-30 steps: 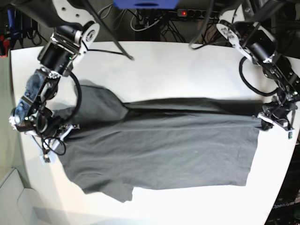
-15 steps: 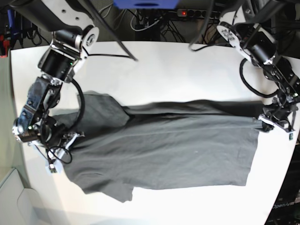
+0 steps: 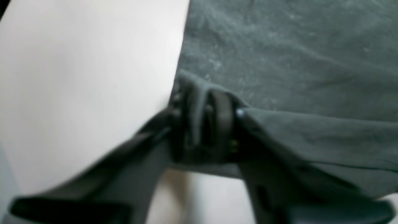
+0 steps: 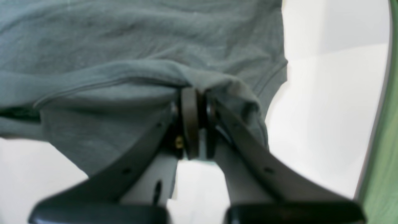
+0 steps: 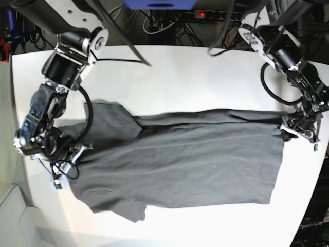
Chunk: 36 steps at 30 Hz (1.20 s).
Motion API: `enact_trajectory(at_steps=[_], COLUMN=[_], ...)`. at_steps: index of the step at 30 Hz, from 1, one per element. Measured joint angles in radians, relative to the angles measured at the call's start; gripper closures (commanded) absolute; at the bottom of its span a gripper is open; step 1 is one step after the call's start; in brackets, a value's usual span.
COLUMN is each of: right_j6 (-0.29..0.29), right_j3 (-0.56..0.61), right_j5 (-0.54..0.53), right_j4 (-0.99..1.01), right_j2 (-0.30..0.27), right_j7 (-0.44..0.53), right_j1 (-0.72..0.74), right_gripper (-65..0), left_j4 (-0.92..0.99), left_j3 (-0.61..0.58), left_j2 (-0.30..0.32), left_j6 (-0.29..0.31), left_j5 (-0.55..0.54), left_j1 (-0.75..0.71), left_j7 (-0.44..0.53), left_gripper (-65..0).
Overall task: Layout the t-shirt on the table in an organized manner, then fold the t-shirt properly
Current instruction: 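Lower the folded edge with both grippers onto the shirt's middle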
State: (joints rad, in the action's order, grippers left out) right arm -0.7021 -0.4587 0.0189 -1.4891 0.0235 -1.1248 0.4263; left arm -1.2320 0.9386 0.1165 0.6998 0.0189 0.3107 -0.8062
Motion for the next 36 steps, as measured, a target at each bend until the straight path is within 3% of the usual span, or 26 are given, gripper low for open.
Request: enact_trajectory(at_steps=[3,6,8,11,15,23,32,36], right_j6=[0.000,0.000,0.000,0.000,0.000,0.000,0.000,0.000], right_j3=[0.000,0.001,0.001,0.002,-0.004,-0.003,-0.003,-0.004], right_j5=[0.000,0.001,0.000,0.000,0.002,0.001,-0.001,-0.002], right_j4=[0.000,0.000,0.000,0.000,-0.008,-0.192,-0.120,-0.034], right_j2=[-0.002,-0.002,-0.002,-0.002,-0.002,0.019,0.062,0.062], right_j7=[0.000,0.000,-0.002,-0.004,-0.009,-0.084,-0.072,0.003], right_j1=[0.000,0.000,-0.001,-0.023,-0.051,-0.179,-0.272,-0.264], right_gripper=[-4.8,-17.3,-27.6,-41.7,-48.8,-49.5,-49.4,-49.3], left_j4=[0.000,0.000,0.000,0.000,0.000,0.001,0.001,0.001], left_j3=[0.000,0.000,0.000,0.000,0.000,0.000,-0.004,-0.003], left_j2=[0.000,0.000,-0.001,0.000,-0.002,-0.003,-0.004,-0.006], left_j6=[0.000,0.000,0.000,0.000,0.000,0.000,-0.003,-0.004], left_j5=[-0.001,-0.001,-0.001,-0.001,0.000,0.000,0.000,0.000], left_j1=[0.000,-0.001,-0.001,-0.006,-0.031,-0.031,-0.031,-0.031], left_j7=[0.003,0.003,0.003,0.004,0.003,0.002,0.003,0.003], left_gripper=[-46.2,-59.9,-65.0,-65.0,-65.0,-65.0,-65.0,-65.0])
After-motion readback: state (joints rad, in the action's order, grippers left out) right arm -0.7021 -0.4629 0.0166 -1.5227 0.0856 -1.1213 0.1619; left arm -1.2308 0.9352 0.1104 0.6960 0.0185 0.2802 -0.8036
